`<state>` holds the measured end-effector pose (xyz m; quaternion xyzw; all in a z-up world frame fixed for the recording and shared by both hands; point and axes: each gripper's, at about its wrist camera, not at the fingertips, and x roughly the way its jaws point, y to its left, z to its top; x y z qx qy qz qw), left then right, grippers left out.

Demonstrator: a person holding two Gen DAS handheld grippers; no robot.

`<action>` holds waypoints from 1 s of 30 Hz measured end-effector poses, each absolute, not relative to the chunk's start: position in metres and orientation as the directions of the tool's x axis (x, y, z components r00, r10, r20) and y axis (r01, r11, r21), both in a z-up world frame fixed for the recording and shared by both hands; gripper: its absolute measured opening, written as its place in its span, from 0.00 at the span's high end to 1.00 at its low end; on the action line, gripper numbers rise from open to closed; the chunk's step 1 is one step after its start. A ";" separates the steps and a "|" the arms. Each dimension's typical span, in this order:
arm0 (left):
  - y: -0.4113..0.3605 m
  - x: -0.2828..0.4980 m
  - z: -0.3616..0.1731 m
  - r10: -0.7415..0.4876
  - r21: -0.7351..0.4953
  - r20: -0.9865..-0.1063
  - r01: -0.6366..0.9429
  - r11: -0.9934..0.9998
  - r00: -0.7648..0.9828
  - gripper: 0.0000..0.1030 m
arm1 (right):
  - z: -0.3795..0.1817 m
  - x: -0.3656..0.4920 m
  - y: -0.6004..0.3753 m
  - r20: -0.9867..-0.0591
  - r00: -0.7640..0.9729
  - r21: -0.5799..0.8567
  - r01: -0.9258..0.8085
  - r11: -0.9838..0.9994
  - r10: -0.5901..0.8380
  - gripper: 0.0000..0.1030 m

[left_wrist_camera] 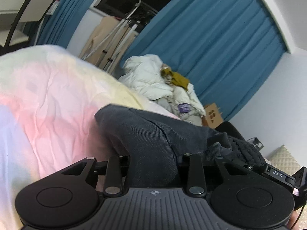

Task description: Fold clothes

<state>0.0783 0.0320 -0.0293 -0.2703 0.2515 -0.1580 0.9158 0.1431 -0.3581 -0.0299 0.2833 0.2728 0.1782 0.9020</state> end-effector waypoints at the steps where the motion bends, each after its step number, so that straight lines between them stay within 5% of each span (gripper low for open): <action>1: 0.028 0.073 -0.023 -0.431 -0.571 -0.369 0.165 0.804 0.824 0.67 | -0.026 0.137 -0.363 -0.384 0.789 0.612 -0.172 0.772 0.480 0.53; 19: -0.173 0.056 0.047 -0.637 -0.556 -0.270 0.423 0.716 0.722 0.67 | 0.044 0.039 -0.528 -0.276 0.910 0.601 -0.090 0.795 0.311 0.53; 30: -0.377 0.098 0.005 -0.796 -0.565 -0.244 0.586 0.581 0.554 0.67 | 0.018 -0.002 -0.681 -0.283 0.956 0.588 0.111 0.801 0.075 0.53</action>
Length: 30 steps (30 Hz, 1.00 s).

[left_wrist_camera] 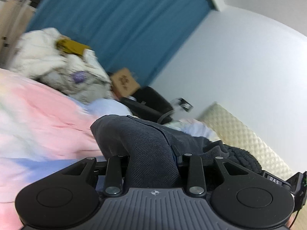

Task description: Fold clothes

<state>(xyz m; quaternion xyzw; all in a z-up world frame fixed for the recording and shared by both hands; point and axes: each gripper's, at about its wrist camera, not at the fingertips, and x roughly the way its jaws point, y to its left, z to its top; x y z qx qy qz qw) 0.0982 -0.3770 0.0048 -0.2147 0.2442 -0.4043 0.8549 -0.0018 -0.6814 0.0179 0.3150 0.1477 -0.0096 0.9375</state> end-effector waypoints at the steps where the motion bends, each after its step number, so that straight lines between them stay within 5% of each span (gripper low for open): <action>1: -0.394 0.101 -0.002 -0.808 -0.564 -0.241 0.600 0.568 0.538 0.67 | 0.012 -0.004 -0.694 -0.289 0.956 0.592 0.134 0.795 0.054 0.53; 10: -0.482 0.141 -0.085 -0.873 -0.564 -0.271 0.668 0.486 0.406 0.66 | -0.078 -0.019 -0.762 -0.327 0.943 0.640 0.263 0.722 -0.054 0.53; 17: -0.485 0.168 -0.143 -0.876 -0.557 -0.362 0.680 0.478 0.319 0.65 | -0.178 -0.038 -0.750 -0.366 0.929 0.735 0.324 0.596 -0.054 0.50; 23: -0.469 0.169 -0.162 -0.861 -0.535 -0.408 0.686 0.494 0.302 0.63 | -0.209 -0.048 -0.737 -0.401 0.912 0.737 0.376 0.561 -0.085 0.46; 30: -0.456 0.146 -0.128 -0.827 -0.464 -0.452 0.703 0.538 0.334 0.40 | -0.192 -0.054 -0.726 -0.455 0.884 0.694 0.429 0.578 -0.110 0.38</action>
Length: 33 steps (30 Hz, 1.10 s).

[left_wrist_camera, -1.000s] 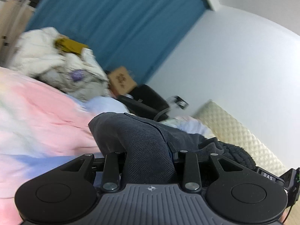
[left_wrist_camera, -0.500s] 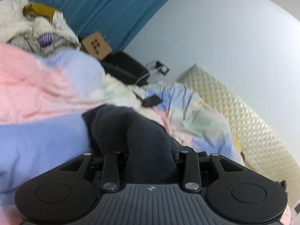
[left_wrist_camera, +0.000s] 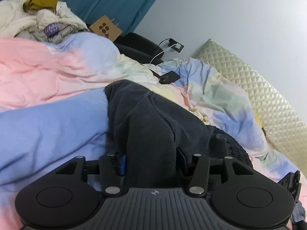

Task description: Fold clothes

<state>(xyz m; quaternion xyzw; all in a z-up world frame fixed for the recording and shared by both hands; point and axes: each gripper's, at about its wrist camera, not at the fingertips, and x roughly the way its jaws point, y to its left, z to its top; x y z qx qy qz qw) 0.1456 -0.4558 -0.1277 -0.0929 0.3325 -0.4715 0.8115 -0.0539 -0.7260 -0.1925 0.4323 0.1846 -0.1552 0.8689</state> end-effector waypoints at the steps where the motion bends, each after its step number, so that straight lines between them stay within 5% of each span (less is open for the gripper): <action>1: -0.452 0.141 -0.121 -0.822 -0.446 -0.449 0.710 0.545 0.349 0.28 | -0.187 -0.055 -0.723 -0.469 0.875 0.675 0.445 0.589 -0.122 0.37; 6: -0.431 0.116 -0.085 -0.812 -0.375 -0.424 0.739 0.560 0.401 0.09 | -0.160 -0.062 -0.704 -0.516 0.835 0.584 0.506 0.635 -0.191 0.26; 33: -0.314 -0.087 0.062 -0.770 -0.164 -0.369 0.780 0.605 0.520 0.00 | 0.000 -0.156 -0.553 -0.432 0.854 0.313 0.444 0.840 -0.291 0.12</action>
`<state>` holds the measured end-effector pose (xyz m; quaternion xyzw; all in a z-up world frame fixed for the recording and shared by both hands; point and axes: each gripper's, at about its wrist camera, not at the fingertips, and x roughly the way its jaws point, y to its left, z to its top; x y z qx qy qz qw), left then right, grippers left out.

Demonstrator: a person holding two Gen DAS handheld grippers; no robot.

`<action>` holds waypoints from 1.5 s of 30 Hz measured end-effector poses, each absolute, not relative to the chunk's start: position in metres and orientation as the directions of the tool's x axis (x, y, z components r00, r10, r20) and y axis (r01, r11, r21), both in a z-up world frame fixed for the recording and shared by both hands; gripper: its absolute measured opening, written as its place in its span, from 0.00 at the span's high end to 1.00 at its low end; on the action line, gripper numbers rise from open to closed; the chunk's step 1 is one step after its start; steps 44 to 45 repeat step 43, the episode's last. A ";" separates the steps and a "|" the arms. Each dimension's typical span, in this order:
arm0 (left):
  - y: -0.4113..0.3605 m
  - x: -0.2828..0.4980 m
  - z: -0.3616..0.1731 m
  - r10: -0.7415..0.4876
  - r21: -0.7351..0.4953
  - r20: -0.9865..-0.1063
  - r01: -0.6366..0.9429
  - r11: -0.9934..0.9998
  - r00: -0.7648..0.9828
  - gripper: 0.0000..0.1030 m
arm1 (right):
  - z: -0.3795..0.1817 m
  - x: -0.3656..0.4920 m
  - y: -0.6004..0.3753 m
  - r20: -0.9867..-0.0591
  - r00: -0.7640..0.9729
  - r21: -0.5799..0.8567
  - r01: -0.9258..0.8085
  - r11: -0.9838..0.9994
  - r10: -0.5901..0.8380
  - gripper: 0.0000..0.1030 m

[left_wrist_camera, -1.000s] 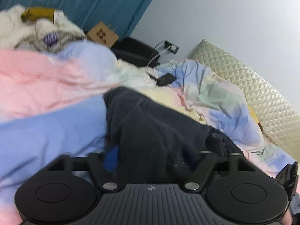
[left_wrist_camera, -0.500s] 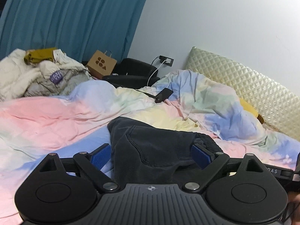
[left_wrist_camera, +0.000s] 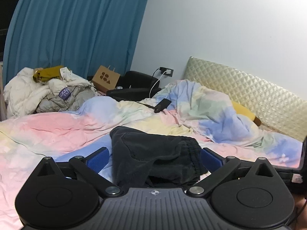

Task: Fold clothes
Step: 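Open both grippers and release the folded sweatpants on the bed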

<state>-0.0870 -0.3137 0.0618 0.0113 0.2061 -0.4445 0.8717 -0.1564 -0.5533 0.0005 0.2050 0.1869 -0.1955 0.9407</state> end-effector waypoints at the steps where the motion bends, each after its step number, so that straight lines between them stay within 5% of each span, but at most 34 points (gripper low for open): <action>1: -0.309 -0.093 0.063 -0.768 -0.151 -0.363 0.781 0.606 0.527 0.00 | 0.004 -0.158 -0.547 -0.427 0.856 0.306 0.440 0.844 -0.292 0.10; 3: -0.301 -0.104 0.064 -0.754 -0.121 -0.372 0.777 0.617 0.541 0.00 | 0.010 -0.163 -0.536 -0.418 0.859 0.296 0.436 0.850 -0.296 0.00; 45: -0.270 -0.118 0.059 -0.672 -0.025 -0.418 0.732 0.681 0.611 0.00 | 0.014 -0.175 -0.489 -0.464 0.785 0.134 0.519 0.844 -0.410 0.00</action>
